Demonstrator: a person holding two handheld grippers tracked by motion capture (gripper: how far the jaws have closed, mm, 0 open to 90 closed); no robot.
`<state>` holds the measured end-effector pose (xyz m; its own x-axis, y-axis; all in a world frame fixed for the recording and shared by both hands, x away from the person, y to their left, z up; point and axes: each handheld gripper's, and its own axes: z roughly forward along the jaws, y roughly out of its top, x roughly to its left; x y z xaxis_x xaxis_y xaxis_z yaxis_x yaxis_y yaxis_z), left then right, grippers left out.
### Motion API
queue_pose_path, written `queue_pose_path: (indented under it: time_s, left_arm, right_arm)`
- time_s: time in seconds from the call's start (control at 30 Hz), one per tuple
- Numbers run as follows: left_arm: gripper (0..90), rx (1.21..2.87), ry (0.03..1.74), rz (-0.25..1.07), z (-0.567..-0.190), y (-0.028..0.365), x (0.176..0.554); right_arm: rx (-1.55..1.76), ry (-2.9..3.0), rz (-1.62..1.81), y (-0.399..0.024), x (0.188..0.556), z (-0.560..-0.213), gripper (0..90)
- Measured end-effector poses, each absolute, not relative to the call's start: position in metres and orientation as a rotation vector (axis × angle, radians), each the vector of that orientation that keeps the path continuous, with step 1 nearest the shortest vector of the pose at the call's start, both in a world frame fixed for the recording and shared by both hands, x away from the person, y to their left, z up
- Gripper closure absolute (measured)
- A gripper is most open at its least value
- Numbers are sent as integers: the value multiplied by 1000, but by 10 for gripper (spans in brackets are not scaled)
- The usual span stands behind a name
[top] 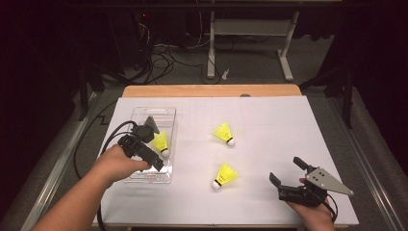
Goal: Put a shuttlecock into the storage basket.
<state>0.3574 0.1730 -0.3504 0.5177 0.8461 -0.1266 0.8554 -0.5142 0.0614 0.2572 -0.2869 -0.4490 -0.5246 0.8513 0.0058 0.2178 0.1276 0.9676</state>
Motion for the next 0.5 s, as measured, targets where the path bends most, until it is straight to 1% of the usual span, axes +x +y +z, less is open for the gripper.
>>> queue_pose_path:
  time_s: [0.3, 0.5]
  left_arm:
    - [6, 2638, 1448, -133, -349, 162, 353]
    - [6, 2659, 1399, -138, -348, 146, 352]
  right_arm:
    - [1039, 1817, 1437, -291, 258, -448, 19]
    - [1034, 1825, 1437, -291, 257, -448, 19]
